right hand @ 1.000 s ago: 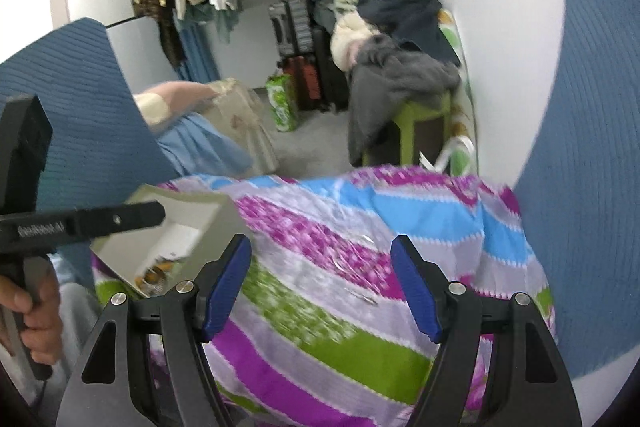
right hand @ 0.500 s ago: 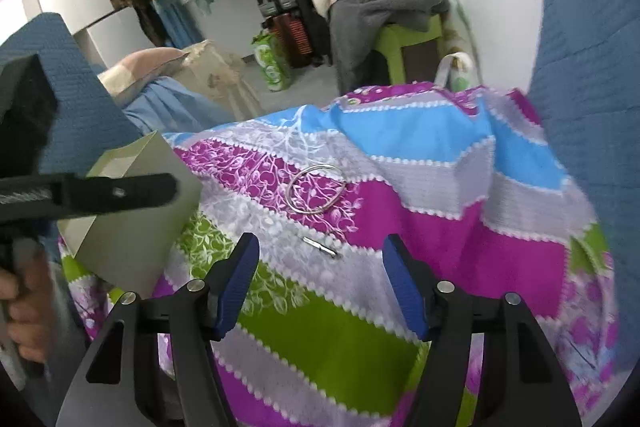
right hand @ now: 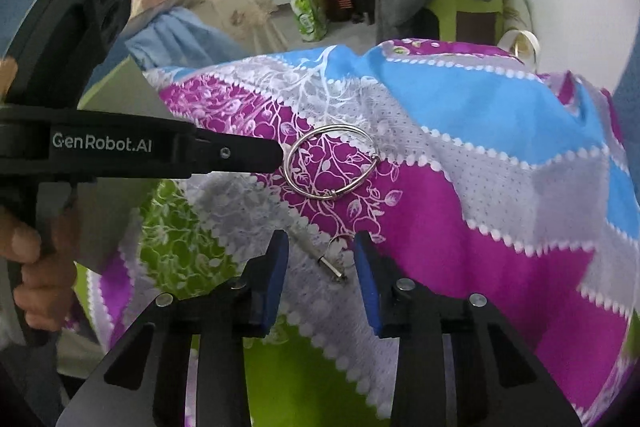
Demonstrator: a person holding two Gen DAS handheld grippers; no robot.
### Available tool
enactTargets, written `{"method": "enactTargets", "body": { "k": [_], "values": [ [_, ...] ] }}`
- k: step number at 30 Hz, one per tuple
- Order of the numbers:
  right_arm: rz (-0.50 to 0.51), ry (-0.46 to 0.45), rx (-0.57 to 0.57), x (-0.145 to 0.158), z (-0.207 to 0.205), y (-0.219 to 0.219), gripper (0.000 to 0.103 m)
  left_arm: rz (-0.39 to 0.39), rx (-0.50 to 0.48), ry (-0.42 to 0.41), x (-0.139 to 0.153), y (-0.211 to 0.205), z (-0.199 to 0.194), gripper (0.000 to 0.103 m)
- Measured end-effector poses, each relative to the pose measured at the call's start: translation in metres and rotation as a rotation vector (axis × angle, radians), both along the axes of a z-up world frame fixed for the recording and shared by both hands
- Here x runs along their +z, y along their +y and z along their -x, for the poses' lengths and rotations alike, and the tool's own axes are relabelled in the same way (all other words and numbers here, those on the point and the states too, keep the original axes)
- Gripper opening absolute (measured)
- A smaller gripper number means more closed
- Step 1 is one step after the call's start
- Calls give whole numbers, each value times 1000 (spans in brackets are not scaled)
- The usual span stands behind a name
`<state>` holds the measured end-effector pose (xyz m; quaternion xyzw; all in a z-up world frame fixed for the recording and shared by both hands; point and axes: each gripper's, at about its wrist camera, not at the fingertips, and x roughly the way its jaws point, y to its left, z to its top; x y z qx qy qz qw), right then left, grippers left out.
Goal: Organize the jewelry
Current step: 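Move the right gripper to the small silver key and close on it, then grasp the large silver ring with the left gripper while the right lifts the key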
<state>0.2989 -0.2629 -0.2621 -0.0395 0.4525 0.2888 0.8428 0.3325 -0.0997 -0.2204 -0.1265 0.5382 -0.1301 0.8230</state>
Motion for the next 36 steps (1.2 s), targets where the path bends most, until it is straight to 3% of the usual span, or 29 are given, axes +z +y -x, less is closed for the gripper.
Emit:
{"method": "enactTargets", "body": {
  "k": [3,5,6,9,12,14,17,25,30,36],
  "values": [
    [17,-26,37,-1,2,3,32,3,-15,15,-2,-1,-6,33],
    [35,-39,65,0,6,4,25,-5,-18,29,-4,-3,-10,55],
    [60,-53,82,0,9,7,15,-14,-22,23,-4,-4,-12,58],
    [143,-111,120,0,22,11,6,-29,-45,13,-3,-11,-15,65],
    [142,-96,116,1,26,8,4,-28,-81,22,-4,-20,-19,69],
    [108,-80,86,4,26,0,4,-54,-105,22,-6,-27,-20,80],
    [45,-60,44,10,25,-15,3,-111,-139,16,-8,-37,-21,80],
    [11,-5,-40,7,21,-34,4,-219,-208,-25,-8,-58,-24,78],
    [-18,-6,-22,9,24,-36,4,-339,-256,-46,-17,-73,-25,64],
    [-53,13,6,8,21,-31,6,-329,-256,-49,-18,-69,-23,63]
  ]
}}
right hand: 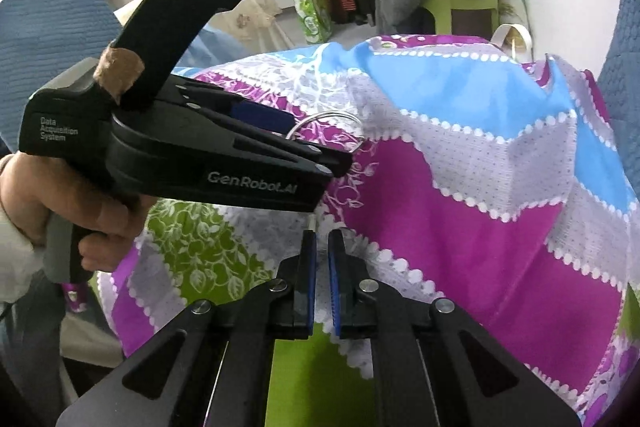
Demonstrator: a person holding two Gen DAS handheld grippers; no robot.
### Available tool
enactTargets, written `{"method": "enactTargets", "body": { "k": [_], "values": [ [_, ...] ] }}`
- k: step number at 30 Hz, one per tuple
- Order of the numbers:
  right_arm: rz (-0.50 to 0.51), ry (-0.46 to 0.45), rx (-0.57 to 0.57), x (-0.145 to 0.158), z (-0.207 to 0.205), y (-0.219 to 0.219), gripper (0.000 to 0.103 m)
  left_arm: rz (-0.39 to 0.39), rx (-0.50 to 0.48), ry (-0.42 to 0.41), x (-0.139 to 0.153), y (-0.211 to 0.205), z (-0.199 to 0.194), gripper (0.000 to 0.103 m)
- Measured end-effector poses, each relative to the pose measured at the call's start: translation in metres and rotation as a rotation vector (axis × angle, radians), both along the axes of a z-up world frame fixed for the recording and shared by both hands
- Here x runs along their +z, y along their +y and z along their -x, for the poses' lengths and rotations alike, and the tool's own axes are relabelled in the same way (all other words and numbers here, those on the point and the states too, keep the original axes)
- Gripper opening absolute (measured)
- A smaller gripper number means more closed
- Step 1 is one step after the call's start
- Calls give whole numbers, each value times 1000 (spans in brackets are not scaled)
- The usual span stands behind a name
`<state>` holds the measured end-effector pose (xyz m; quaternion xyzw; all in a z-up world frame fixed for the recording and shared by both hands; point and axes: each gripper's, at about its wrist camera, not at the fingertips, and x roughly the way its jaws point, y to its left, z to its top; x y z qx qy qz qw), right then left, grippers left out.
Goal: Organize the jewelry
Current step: 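Grasp the large silver ring with the left gripper while the right lifts the key, then carry ring and key over the green box and open both grippers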
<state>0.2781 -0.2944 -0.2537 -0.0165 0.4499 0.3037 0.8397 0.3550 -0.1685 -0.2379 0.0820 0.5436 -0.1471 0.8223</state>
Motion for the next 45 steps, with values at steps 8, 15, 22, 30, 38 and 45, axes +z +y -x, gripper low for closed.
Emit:
{"method": "enactTargets", "body": {
  "k": [8,15,22,30,38,45],
  "values": [
    [24,-6,29,-4,-2,15,23,110,75,3,15,26,11,63],
    [94,-46,47,-4,2,32,20,185,154,-5,26,52,32,63],
    [221,-108,37,-10,3,46,3,223,214,3,25,72,54,63],
    [163,-8,-93,-1,0,31,3,245,236,-4,30,82,84,63],
    [102,54,-216,22,23,23,3,295,241,-10,37,88,108,63],
    [116,42,-279,40,43,24,3,326,243,-7,49,91,116,63]
  ]
}}
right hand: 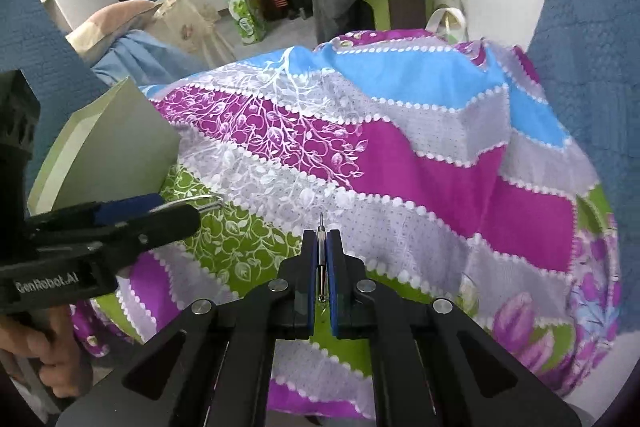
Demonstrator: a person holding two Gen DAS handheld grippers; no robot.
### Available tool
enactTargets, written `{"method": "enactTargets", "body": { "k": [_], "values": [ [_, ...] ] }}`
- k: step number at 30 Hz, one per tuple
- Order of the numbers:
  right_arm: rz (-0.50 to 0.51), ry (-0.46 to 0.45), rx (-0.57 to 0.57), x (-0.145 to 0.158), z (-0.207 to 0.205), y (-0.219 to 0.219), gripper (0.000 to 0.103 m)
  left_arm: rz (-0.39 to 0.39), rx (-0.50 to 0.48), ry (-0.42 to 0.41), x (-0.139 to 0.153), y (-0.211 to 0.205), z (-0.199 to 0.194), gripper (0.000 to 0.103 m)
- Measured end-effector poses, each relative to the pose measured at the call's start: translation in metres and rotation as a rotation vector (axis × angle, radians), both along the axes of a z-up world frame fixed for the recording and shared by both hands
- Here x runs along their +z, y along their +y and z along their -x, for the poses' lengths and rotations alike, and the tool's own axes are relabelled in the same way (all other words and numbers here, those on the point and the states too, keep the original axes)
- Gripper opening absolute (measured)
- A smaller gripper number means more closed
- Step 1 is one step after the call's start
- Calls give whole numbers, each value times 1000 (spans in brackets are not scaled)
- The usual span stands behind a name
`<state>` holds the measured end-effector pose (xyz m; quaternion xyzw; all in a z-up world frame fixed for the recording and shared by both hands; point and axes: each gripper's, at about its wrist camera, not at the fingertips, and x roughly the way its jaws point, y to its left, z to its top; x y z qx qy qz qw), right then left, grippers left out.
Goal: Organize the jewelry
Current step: 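Carry ring and key over the green box and open both grippers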
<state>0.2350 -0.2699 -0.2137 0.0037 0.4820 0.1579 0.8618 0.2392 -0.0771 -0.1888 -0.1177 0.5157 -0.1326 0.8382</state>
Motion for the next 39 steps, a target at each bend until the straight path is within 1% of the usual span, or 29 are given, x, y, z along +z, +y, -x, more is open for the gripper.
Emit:
{"method": "enactTargets", "body": {
  "k": [4,6,9,12,19,22,25,29,33,37,39],
  "values": [
    [-25,-19,-40,21,2,-6,3,7,-3,-32,23,6,6,63],
    [-35,-42,-51,36,3,-7,3,13,-3,-51,38,11,9,63],
    [-40,-87,-55,66,5,-2,3,-7,0,-88,62,18,14,63],
    [-48,-130,-54,93,5,3,3,4,6,-122,85,29,18,63],
    [-72,-231,-30,158,4,34,3,14,28,-196,139,61,29,63],
    [-88,-274,-13,182,6,53,3,-3,43,-230,160,79,33,63],
    [-104,-306,13,200,7,74,3,-13,60,-262,176,96,38,63],
    [-116,-326,42,212,8,102,3,-15,81,-281,188,122,43,63],
    [-124,-333,64,213,9,126,3,-45,102,-300,194,148,48,63],
    [-131,-322,67,204,9,149,3,-55,128,-293,185,170,50,63],
    [-128,-309,71,197,9,160,3,-49,143,-275,174,184,50,63]
  ]
}}
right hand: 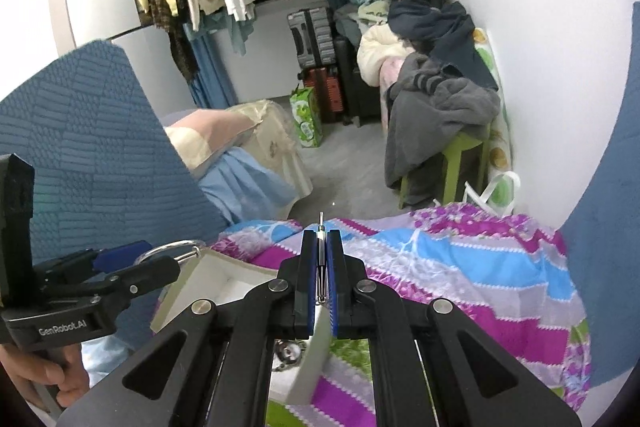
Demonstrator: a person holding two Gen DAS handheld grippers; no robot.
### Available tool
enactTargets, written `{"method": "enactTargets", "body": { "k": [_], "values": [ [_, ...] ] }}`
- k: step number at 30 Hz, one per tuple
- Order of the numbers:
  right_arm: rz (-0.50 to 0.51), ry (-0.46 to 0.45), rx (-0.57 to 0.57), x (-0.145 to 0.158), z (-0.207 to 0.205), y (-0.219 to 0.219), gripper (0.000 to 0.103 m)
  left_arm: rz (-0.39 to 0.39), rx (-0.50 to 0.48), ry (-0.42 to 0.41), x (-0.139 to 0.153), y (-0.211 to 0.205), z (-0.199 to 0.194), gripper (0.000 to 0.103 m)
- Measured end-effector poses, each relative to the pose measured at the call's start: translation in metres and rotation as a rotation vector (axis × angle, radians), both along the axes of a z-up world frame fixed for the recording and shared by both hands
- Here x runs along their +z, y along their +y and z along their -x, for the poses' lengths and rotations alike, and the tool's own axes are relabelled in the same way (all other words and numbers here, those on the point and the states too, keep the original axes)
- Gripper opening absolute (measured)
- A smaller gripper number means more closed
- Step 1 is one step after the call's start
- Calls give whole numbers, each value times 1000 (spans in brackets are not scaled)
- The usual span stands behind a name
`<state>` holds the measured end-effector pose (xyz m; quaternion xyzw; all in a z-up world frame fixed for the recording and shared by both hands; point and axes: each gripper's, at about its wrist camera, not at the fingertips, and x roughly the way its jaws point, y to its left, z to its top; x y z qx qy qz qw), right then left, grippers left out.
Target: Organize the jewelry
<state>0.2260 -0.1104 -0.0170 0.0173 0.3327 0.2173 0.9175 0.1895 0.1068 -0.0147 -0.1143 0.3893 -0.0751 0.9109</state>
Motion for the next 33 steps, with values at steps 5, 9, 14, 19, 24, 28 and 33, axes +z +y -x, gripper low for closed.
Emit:
{"method": "enactTargets", "body": {
  "k": [5,9,14,19,24,28,33],
  "values": [
    [34,56,35,-32,1,28,3,7,27,42,-28,21,2,63],
    [63,122,74,-66,3,50,3,3,43,92,-58,34,3,63],
    [90,204,103,-106,4,67,3,21,60,160,-92,45,5,63],
    [99,265,122,-128,2,74,7,43,73,196,-107,49,6,64],
    [101,258,111,-122,2,70,42,40,102,210,-102,52,5,74],
    [83,191,96,-93,5,59,61,25,122,155,-81,53,12,81],
    [32,69,72,-33,17,42,75,-1,124,62,-31,46,27,81]
  ]
}}
